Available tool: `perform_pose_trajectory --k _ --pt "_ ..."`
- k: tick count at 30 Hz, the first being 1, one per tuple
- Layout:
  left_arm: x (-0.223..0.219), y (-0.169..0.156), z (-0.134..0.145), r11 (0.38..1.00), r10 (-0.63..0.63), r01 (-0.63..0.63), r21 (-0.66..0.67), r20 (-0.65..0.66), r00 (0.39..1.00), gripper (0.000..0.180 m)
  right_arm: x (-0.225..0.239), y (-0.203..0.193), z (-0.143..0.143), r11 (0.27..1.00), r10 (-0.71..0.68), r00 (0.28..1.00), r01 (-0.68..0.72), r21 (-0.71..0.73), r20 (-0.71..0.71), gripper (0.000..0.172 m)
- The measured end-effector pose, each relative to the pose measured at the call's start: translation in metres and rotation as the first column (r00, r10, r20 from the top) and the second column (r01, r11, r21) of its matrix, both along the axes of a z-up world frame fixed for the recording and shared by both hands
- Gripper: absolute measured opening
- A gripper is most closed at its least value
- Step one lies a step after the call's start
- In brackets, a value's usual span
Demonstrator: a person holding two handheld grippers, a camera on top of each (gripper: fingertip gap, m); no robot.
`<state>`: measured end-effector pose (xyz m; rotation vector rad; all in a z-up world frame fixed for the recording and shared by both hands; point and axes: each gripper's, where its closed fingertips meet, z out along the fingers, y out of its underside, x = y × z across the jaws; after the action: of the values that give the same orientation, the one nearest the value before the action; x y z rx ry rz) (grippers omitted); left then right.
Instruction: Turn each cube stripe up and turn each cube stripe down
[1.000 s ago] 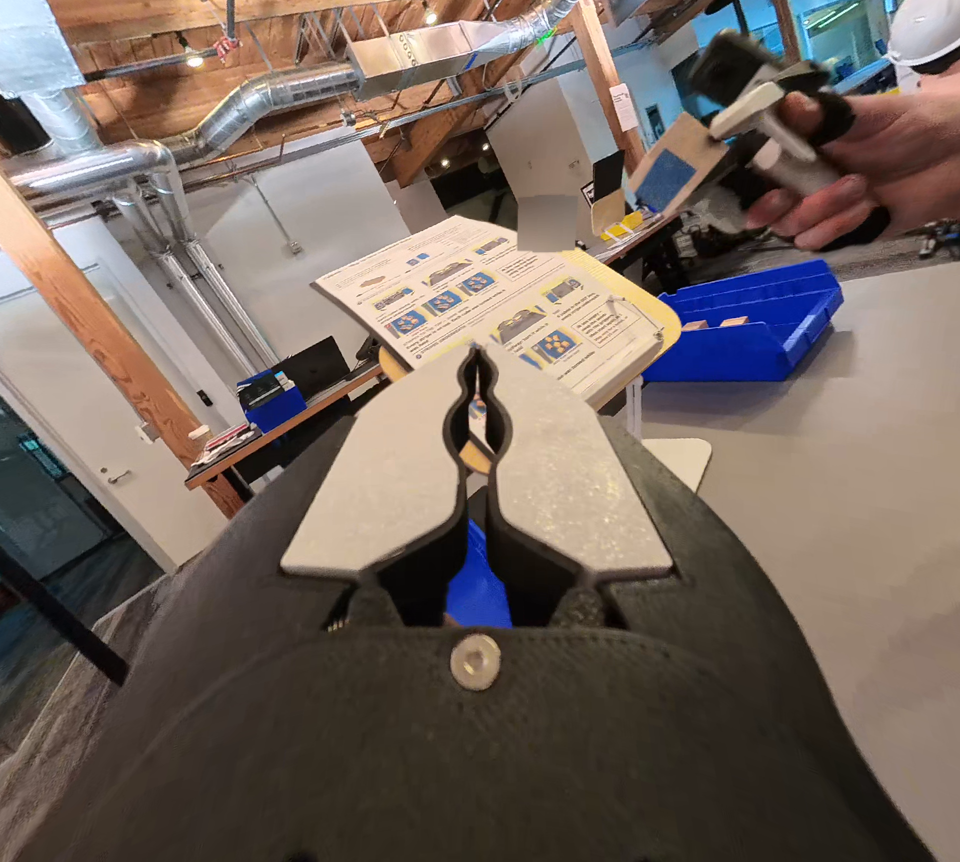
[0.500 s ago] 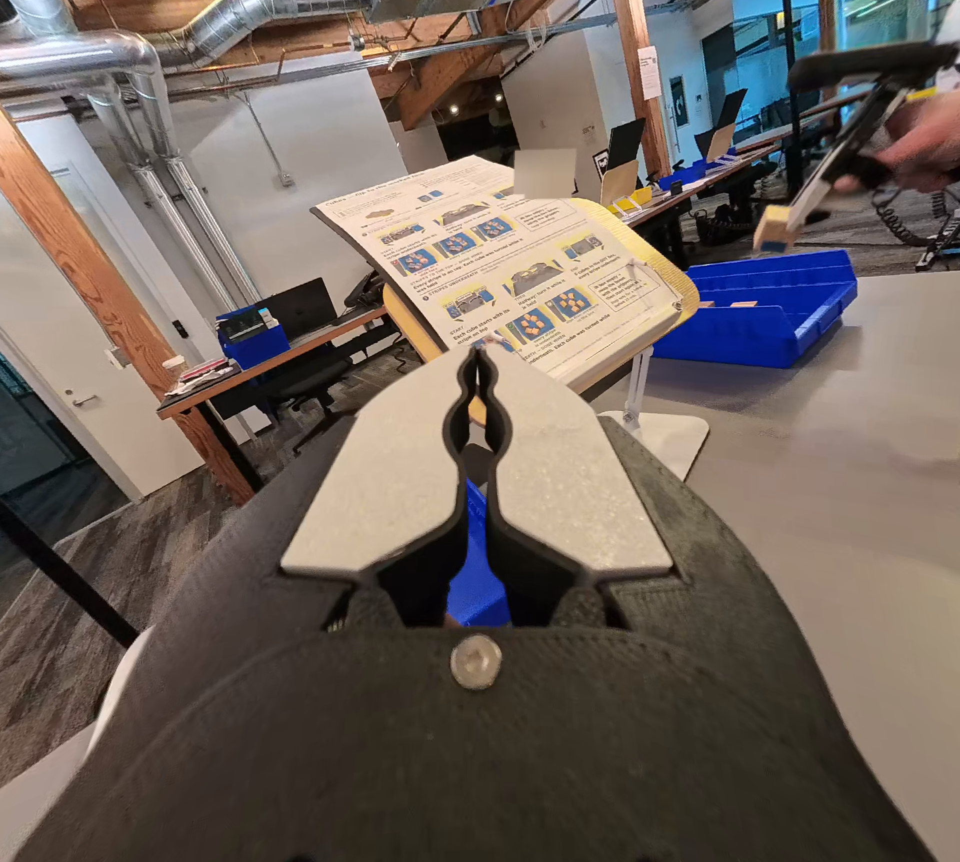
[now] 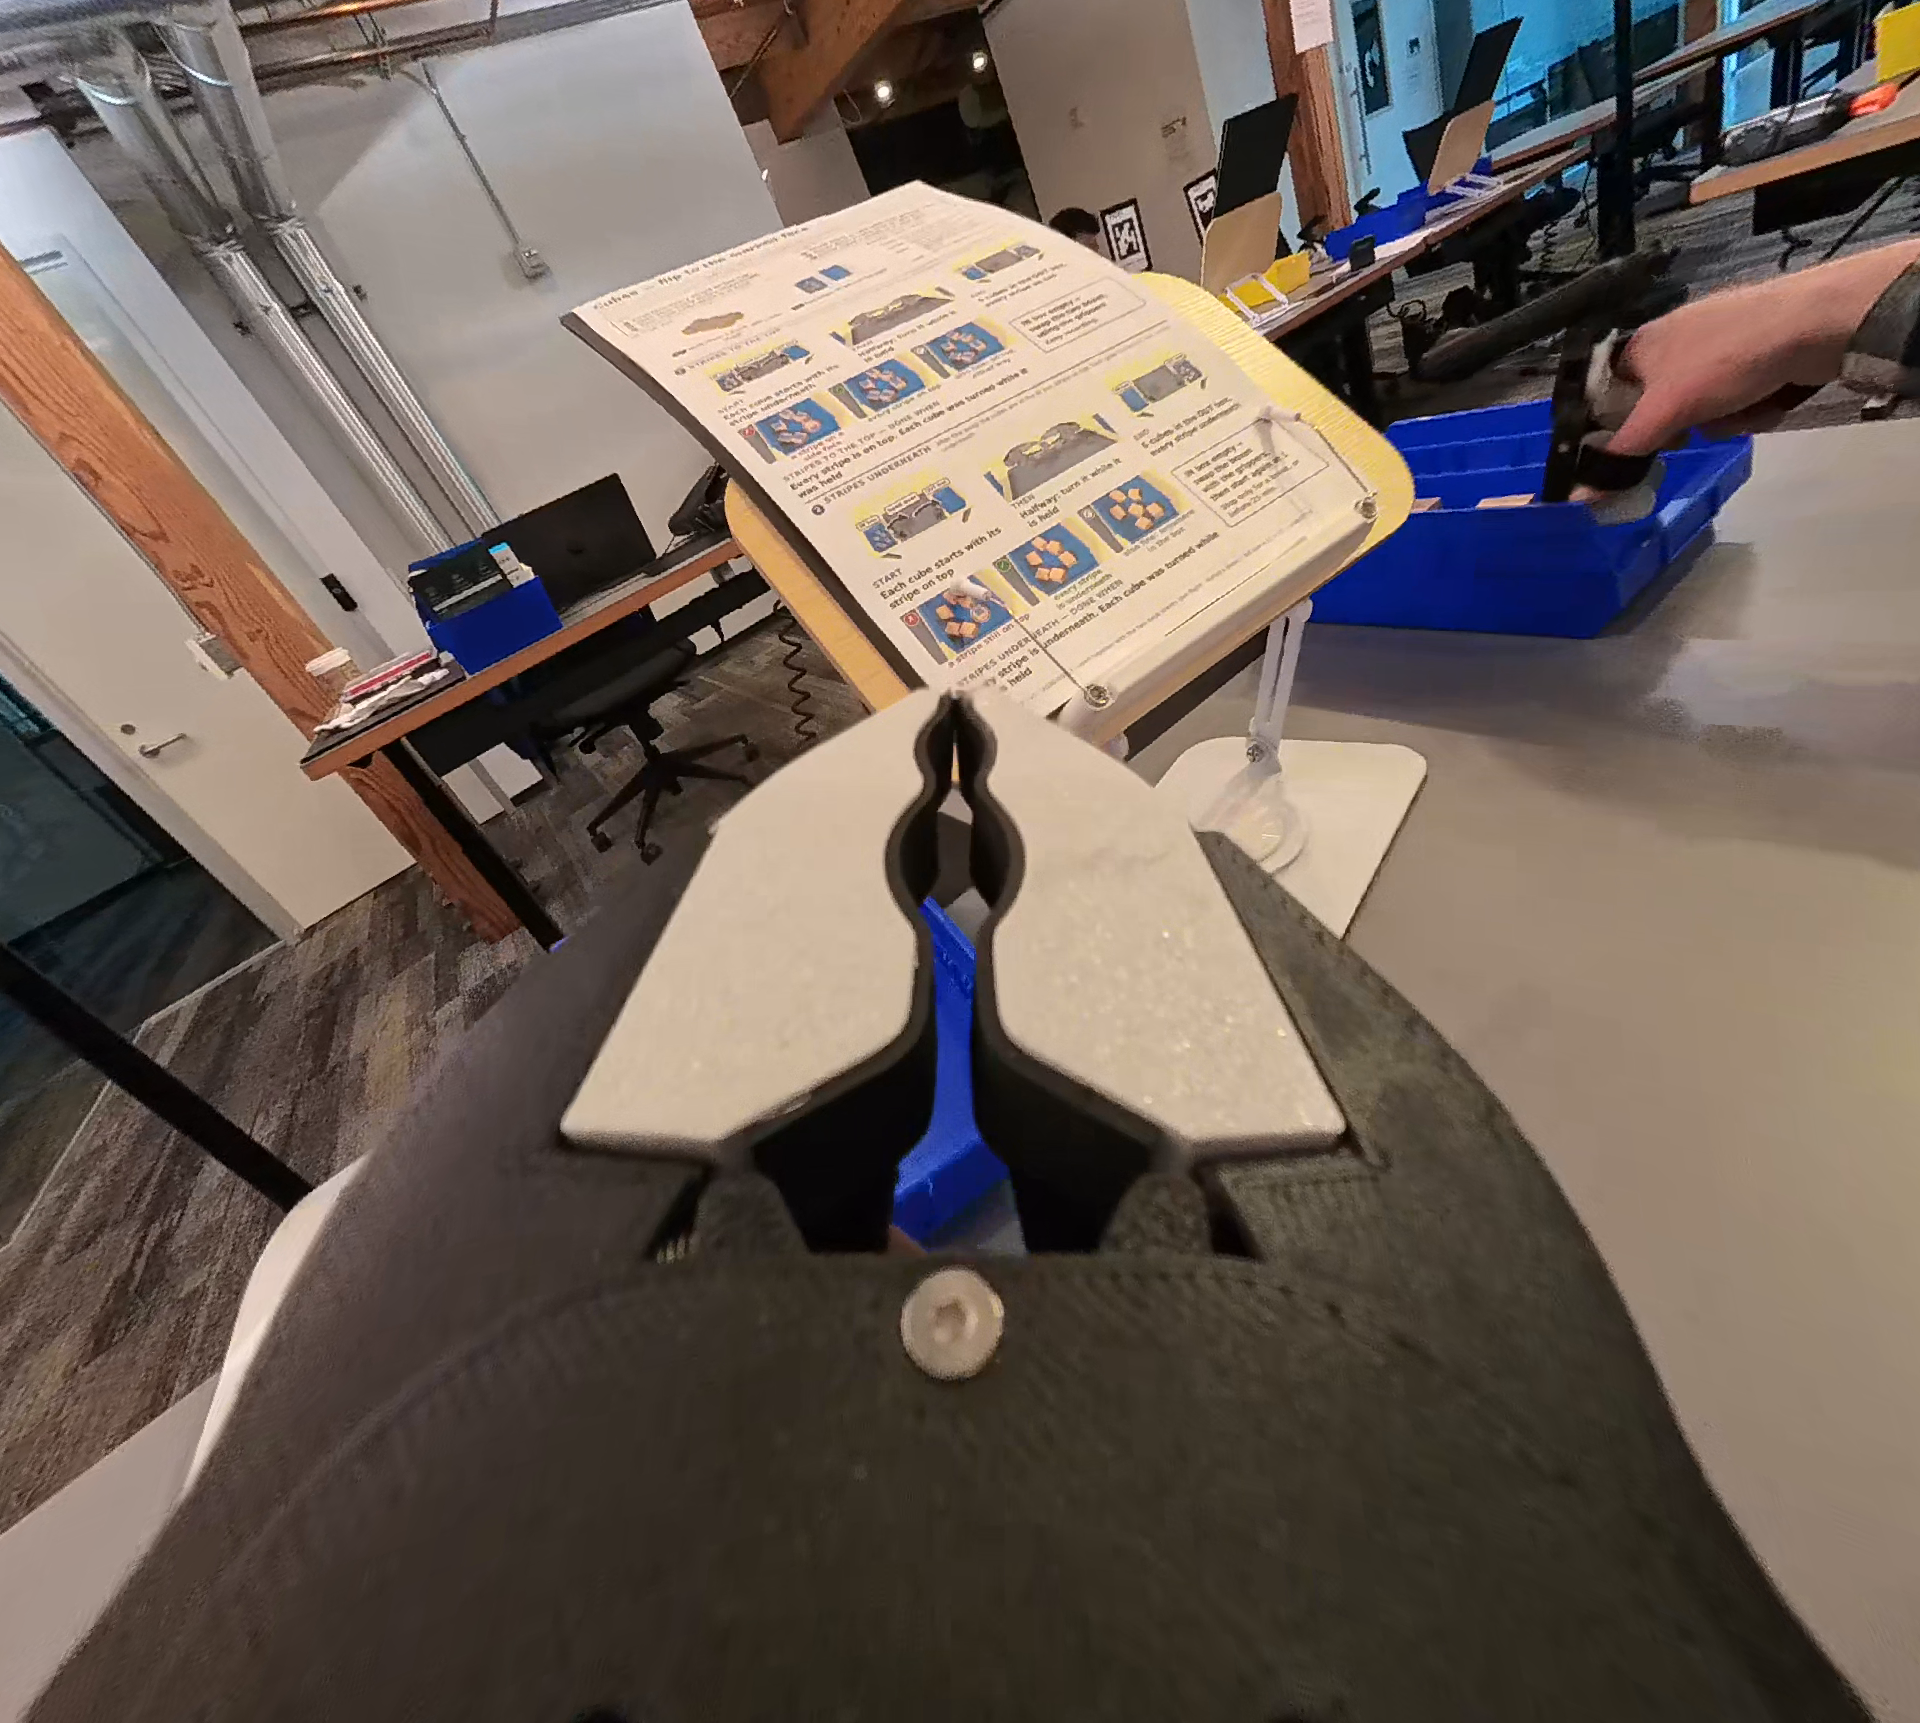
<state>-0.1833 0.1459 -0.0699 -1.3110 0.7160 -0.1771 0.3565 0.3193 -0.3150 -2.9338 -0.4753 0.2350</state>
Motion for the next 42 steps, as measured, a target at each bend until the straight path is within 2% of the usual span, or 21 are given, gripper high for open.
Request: perform_pose_trajectory --k 2,4,6,9,13,16,18,21,23,26,29,31,33,37,38,39,40,42 --pt "-0.001 0.003 -0.004 1.0 0.002 -0.002 -0.019 -0.001 1.0 0.001 -0.003 -0.003 -0.005 0.999 -0.013 0.999 0.01 -0.052 -0.045 0.053" --pt "-0.005 0.009 -0.009 0.999 0.021 -0.021 -0.049 0.0 1.0 0.004 0.001 -0.002 -0.002 0.999 -0.027 0.999 0.025 -0.038 -0.047 0.064" --pt "-0.01 0.015 -0.014 0.996 0.041 -0.041 -0.078 0.003 0.999 0.009 0.004 -0.002 0.011 0.999 -0.035 0.997 0.036 0.019 -0.063 0.066" --pt "-0.017 0.03 -0.016 0.994 0.064 -0.064 -0.088 -0.007 0.998 0.017 0.0 -0.006 0.046 0.986 -0.007 0.997 0.019 0.168 -0.071 0.064" --pt "-0.035 0.081 -0.024 0.986 0.119 -0.135 -0.096 -0.15 0.981 0.031 -0.03 -0.034 0.088 0.949 0.112 0.989 -0.076 0.307 -0.102 0.059" --pt "-0.045 0.138 -0.046 0.987 0.101 -0.137 -0.086 -0.337 0.936 0.056 -0.062 -0.054 0.112 0.899 0.223 0.961 -0.137 0.415 -0.166 0.054" --pt "-0.055 0.183 -0.075 0.976 0.106 -0.184 -0.117 -0.483 0.869 0.057 -0.086 -0.065 0.127 0.849 0.308 0.925 -0.163 0.502 -0.221 0.05" --pt "-0.044 0.231 -0.111 0.962 -0.011 -0.145 -0.233 -0.562 0.827 0.056 -0.111 -0.081 0.135 0.824 0.376 0.881 -0.176 0.539 -0.286 0.05" --pt "-0.05 0.263 -0.136 0.954 -0.042 -0.183 -0.236 -0.713 0.7 0.056 -0.12 -0.088 0.139 0.813 0.398 0.867 -0.182 0.553 -0.3 0.049" --pt "-0.073 0.303 -0.182 0.926 -0.141 -0.238 -0.294 -0.852 0.504 0.069 -0.126 -0.092 0.141 0.797 0.42 0.861 -0.198 0.571 -0.288 0.048" --pt "-0.086 0.33 -0.211 0.891 -0.246 -0.26 -0.373 -0.877 0.413 0.073 -0.127 -0.09 0.135 0.795 0.422 0.863 -0.206 0.571 -0.277 0.048" --pt "-0.087 0.345 -0.222 0.871 -0.302 -0.261 -0.417 -0.872 0.384 0.074 -0.126 -0.088 0.132 0.801 0.418 0.861 -0.198 0.565 -0.291 0.047" --pt "-0.094 0.357 -0.234 0.852 -0.349 -0.293 -0.435 -0.887 0.303 0.078 -0.126 -0.085 0.131 0.804 0.416 0.854 -0.185 0.565 -0.312 0.047" --pt "-0.099 0.37 -0.255 0.818 -0.432 -0.326 -0.474 -0.88 0.197 0.072 -0.127 -0.077 0.126 0.808 0.414 0.853 -0.184 0.559 -0.318 0.045" --pt "-0.099 0.368 -0.262 0.799 -0.468 -0.331 -0.502 -0.865 0.183 0.065 -0.127 -0.075 0.123 0.81 0.414 0.858 -0.194 0.554 -0.304 0.044" --pt "-0.103 0.367 -0.268 0.785 -0.494 -0.352 -0.51 -0.858 0.142 0.054 -0.127 -0.073 0.12 0.812 0.413 0.863 -0.205 0.547 -0.29 0.044" --pt "-0.106 0.369 -0.27 0.785 -0.494 -0.376 -0.492 -0.864 0.101 0.053 -0.127 -0.072 0.118 0.812 0.414 0.866 -0.213 0.544 -0.28 0.044" --pt "-0.105 0.369 -0.27 0.77 -0.505 -0.386 -0.508 -0.855 0.117 0.053 -0.131 -0.071 0.119 0.808 0.423 0.86 -0.215 0.548 -0.286 0.043"
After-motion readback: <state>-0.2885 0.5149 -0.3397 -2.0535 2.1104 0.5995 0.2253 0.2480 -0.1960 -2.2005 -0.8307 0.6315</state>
